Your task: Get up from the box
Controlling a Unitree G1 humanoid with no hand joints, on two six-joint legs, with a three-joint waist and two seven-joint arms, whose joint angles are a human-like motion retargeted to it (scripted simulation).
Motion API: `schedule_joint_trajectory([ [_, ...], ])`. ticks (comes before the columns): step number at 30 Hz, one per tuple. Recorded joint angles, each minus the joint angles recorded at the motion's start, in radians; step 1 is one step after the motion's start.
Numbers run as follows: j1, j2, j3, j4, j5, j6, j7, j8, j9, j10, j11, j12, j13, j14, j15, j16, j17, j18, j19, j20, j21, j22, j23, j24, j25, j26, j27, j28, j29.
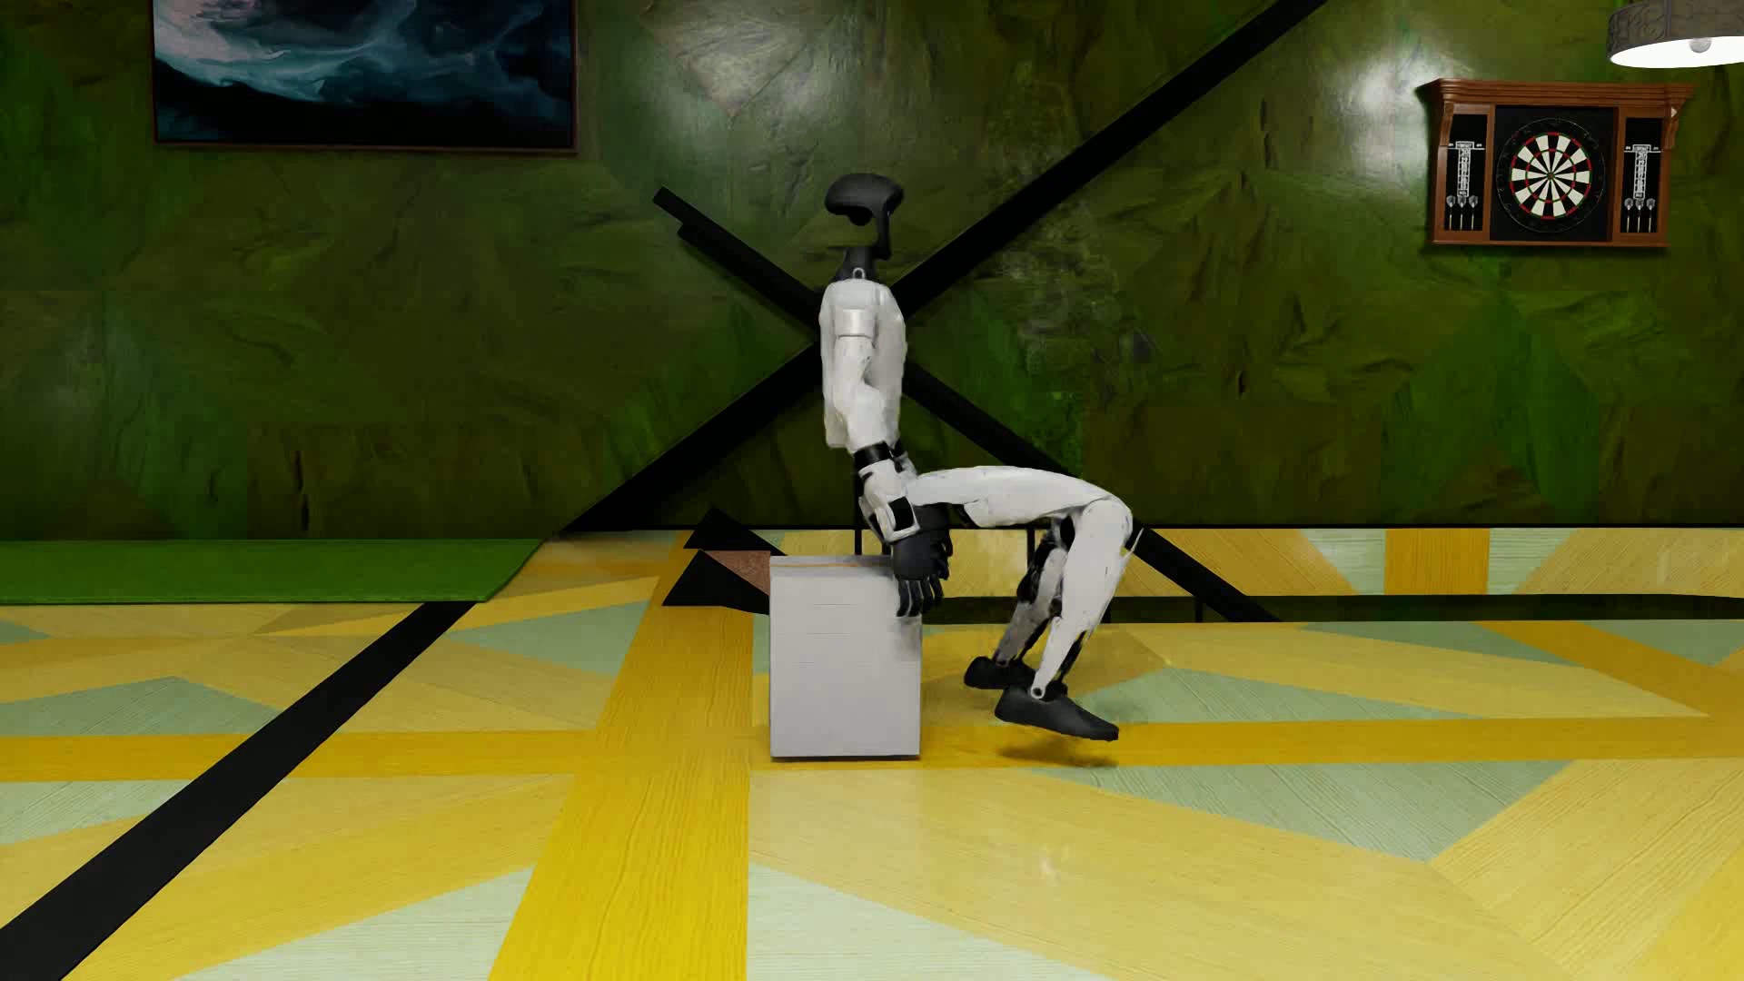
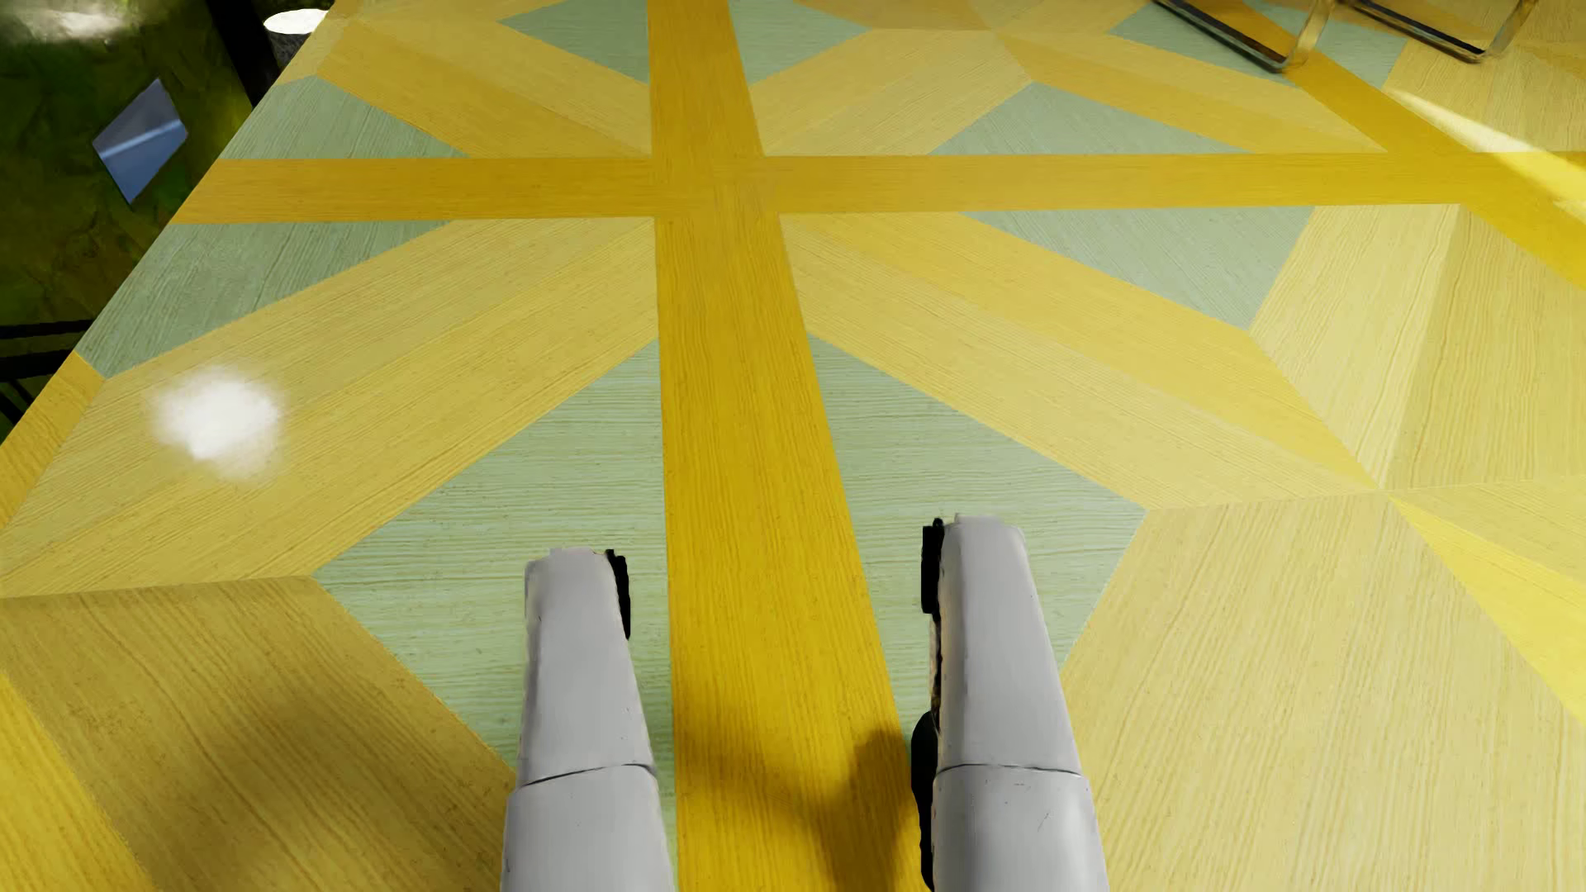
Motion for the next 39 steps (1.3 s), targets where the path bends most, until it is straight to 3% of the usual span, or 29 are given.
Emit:
schedule_joint_trajectory([
  [2,0.001,0.006,-0.001,0.001,0.005,-0.001,-0.002,-0.001,-0.002,0.001,-0.002,0.032,0.028,0.001,0.003,-0.006,0.010,0.001,-0.001,0.018,-0.004,-0.059,-0.040,-0.022,-0.008,-0.006,-0.006,-0.007,0.026],
  [5,0.006,0.018,-0.001,0.002,0.013,-0.001,-0.005,0.000,-0.003,0.002,-0.006,0.031,0.023,0.003,0.006,0.008,0.017,0.003,-0.001,-0.004,0.016,-0.135,-0.088,-0.001,-0.016,-0.031,-0.018,-0.036,0.045],
  [7,0.008,0.023,0.001,-0.002,0.016,-0.005,-0.005,-0.001,-0.003,0.001,-0.008,-0.002,-0.004,0.005,0.008,0.013,0.020,0.006,-0.005,-0.033,0.035,-0.139,-0.090,0.028,-0.011,-0.042,-0.022,-0.018,0.021],
  [13,0.017,0.036,0.006,-0.003,0.020,-0.010,-0.008,-0.003,0.017,0.003,-0.009,-0.077,-0.062,-0.001,0.007,0.015,0.007,0.006,-0.009,-0.062,0.075,-0.097,-0.110,0.014,0.007,-0.026,-0.020,0.040,-0.009],
  [19,-0.027,0.000,0.010,-0.013,0.009,-0.010,-0.015,-0.002,0.073,0.008,-0.009,-0.100,-0.105,-0.038,-0.001,0.023,0.009,0.014,0.004,-0.059,0.074,-0.102,-0.128,0.009,0.025,-0.024,-0.016,0.044,-0.020],
  [22,-0.089,-0.060,0.012,-0.023,-0.003,-0.009,-0.027,0.004,0.100,0.016,0.000,-0.059,-0.106,-0.049,-0.013,0.056,-0.015,0.011,0.015,-0.005,0.054,-0.239,-0.215,-0.024,0.039,-0.027,-0.016,0.007,-0.008],
  [24,-0.152,-0.122,0.013,-0.031,-0.013,-0.007,-0.039,0.014,0.108,0.026,0.012,0.011,-0.078,-0.053,-0.024,0.106,-0.052,0.004,0.028,0.059,0.008,-0.447,-0.348,-0.054,0.090,-0.034,-0.020,0.020,-0.043],
  [26,-0.220,-0.188,0.016,-0.046,-0.029,0.000,-0.051,0.026,0.114,0.039,0.029,0.093,-0.022,-0.052,-0.035,0.165,-0.099,0.003,0.046,0.116,-0.061,-0.721,-0.564,-0.069,0.175,-0.050,-0.030,0.094,-0.146],
  [27,-0.258,-0.222,0.017,-0.054,-0.040,0.004,-0.057,0.032,0.118,0.045,0.037,0.118,0.003,-0.043,-0.040,0.197,-0.122,0.002,0.057,0.127,-0.098,-0.856,-0.695,-0.078,0.216,-0.057,-0.049,0.176,-0.228],
  [28,-0.294,-0.256,0.018,-0.057,-0.049,0.010,-0.064,0.038,0.124,0.051,0.045,0.130,0.020,-0.034,-0.044,0.229,-0.147,-0.004,0.068,0.134,-0.127,-0.983,-0.838,-0.046,0.237,-0.066,-0.077,0.284,-0.322],
  [30,-0.361,-0.320,0.017,-0.060,-0.059,0.023,-0.074,0.049,0.151,0.064,0.057,0.106,0.003,-0.035,-0.054,0.314,-0.224,-0.010,0.089,0.117,-0.157,-1.179,-1.116,-0.017,0.251,-0.099,-0.146,0.508,-0.495],
  [31,-0.396,-0.352,0.017,-0.065,-0.063,0.031,-0.077,0.054,0.168,0.068,0.060,0.055,-0.030,-0.038,-0.059,0.368,-0.279,-0.012,0.099,0.081,-0.151,-1.254,-1.235,0.013,0.232,-0.131,-0.191,0.597,-0.561],
  [32,-0.431,-0.384,0.017,-0.069,-0.067,0.041,-0.080,0.060,0.187,0.070,0.061,-0.030,-0.076,-0.043,-0.065,0.428,-0.345,-0.016,0.110,0.022,-0.137,-1.313,-1.337,0.047,0.200,-0.161,-0.216,0.628,-0.566],
  [34,-0.491,-0.445,0.022,-0.069,-0.071,0.055,-0.081,0.070,0.234,0.068,0.059,-0.302,-0.208,-0.052,-0.074,0.552,-0.515,-0.027,0.124,-0.186,-0.068,-1.382,-1.482,0.086,0.166,-0.201,-0.234,0.567,-0.425],
  [35,-0.522,-0.474,0.024,-0.073,-0.079,0.063,-0.081,0.076,0.255,0.067,0.058,-0.485,-0.299,-0.055,-0.080,0.609,-0.610,-0.033,0.129,-0.349,0.000,-1.401,-1.530,0.082,0.181,-0.215,-0.230,0.517,-0.323],
  [36,-0.545,-0.497,0.025,-0.076,-0.083,0.065,-0.078,0.082,0.279,0.063,0.057,-0.703,-0.415,-0.061,-0.089,0.654,-0.698,-0.038,0.132,-0.553,0.109,-1.409,-1.555,0.069,0.201,-0.230,-0.242,0.479,-0.277],
  [37,-0.568,-0.521,0.026,-0.074,-0.079,0.064,-0.077,0.082,0.295,0.061,0.055,-0.928,-0.546,-0.069,-0.097,0.682,-0.767,-0.044,0.131,-0.767,0.240,-1.412,-1.561,0.057,0.231,-0.254,-0.267,0.439,-0.302],
  [39,-0.595,-0.551,0.024,-0.075,-0.074,0.062,-0.074,0.077,0.342,0.044,0.039,-1.306,-0.849,-0.084,-0.113,0.693,-0.846,-0.047,0.124,-1.120,0.484,-1.423,-1.548,0.017,0.283,-0.281,-0.290,0.525,-0.343],
])
